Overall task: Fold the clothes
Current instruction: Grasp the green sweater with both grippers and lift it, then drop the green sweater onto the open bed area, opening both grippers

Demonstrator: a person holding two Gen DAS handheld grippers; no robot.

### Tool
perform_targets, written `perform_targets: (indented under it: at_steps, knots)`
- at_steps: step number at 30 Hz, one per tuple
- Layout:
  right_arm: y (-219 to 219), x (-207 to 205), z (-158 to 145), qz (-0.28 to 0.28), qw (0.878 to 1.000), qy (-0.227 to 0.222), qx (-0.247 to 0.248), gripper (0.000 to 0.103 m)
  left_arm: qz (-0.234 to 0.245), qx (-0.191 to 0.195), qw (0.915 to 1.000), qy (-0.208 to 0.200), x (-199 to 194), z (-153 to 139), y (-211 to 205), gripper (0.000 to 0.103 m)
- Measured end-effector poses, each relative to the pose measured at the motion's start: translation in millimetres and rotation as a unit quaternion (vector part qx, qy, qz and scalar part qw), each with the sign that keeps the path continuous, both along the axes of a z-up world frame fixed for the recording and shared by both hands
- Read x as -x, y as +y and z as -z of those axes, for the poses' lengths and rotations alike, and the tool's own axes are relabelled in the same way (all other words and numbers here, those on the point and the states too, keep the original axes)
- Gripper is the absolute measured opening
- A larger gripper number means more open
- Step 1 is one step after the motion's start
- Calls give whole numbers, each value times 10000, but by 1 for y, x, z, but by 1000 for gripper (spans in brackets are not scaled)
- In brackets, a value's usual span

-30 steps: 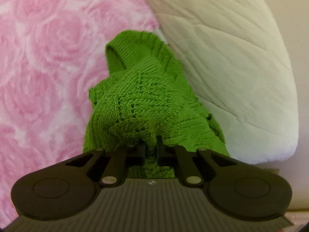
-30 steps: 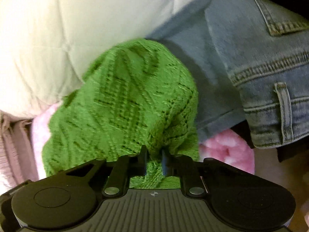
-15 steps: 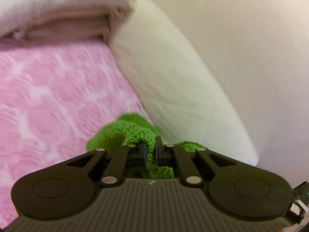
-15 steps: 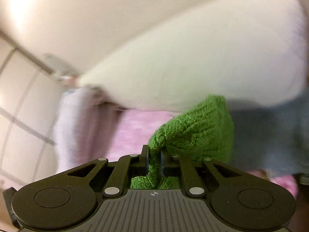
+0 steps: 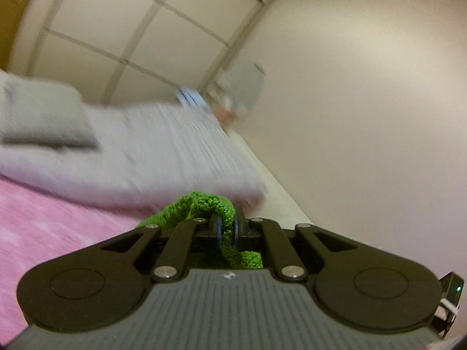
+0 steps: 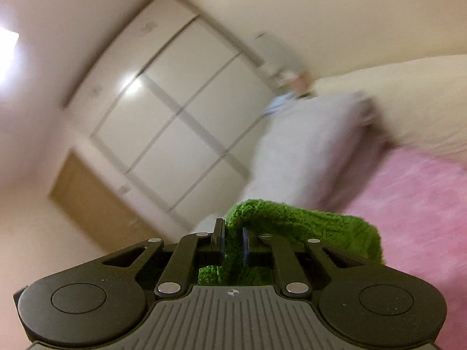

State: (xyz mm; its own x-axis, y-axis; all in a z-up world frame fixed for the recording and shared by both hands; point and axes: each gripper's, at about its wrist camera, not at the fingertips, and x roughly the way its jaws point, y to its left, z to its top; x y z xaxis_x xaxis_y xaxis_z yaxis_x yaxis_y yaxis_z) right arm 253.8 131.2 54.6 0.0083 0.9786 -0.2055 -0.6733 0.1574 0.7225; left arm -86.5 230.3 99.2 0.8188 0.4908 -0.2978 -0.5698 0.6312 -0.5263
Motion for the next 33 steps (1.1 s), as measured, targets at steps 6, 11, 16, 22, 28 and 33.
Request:
perform_targets:
  at_steps: [6,11,16,22,28,33]
  knots:
    - [70,120,-17,-1036,9945,-59,-152,11,-929,-164,9943,488,128,-27,25,6]
    - [149,223,20,-1543,9802,-604,1085,53,-1690,1163,9571,2044,196,42,85,13]
    - [139,291,64,-2143,9596,-365,1783,56,-2113,1868,9192,2749,269,102,56,13]
    - [86,349,82,-2791,9132,-1057,2775,56,-2130,2583,8963,2909,310,145,-35,13]
    - [28,384,95,-3144,8832,-1649,3065,56,-2076,2791,8895,2962,314,161,-103,16]
    - [-17,383,97,-3297,8690,-1847,3195,56,-1970,2455,8966,3114,287,145,-142,19]
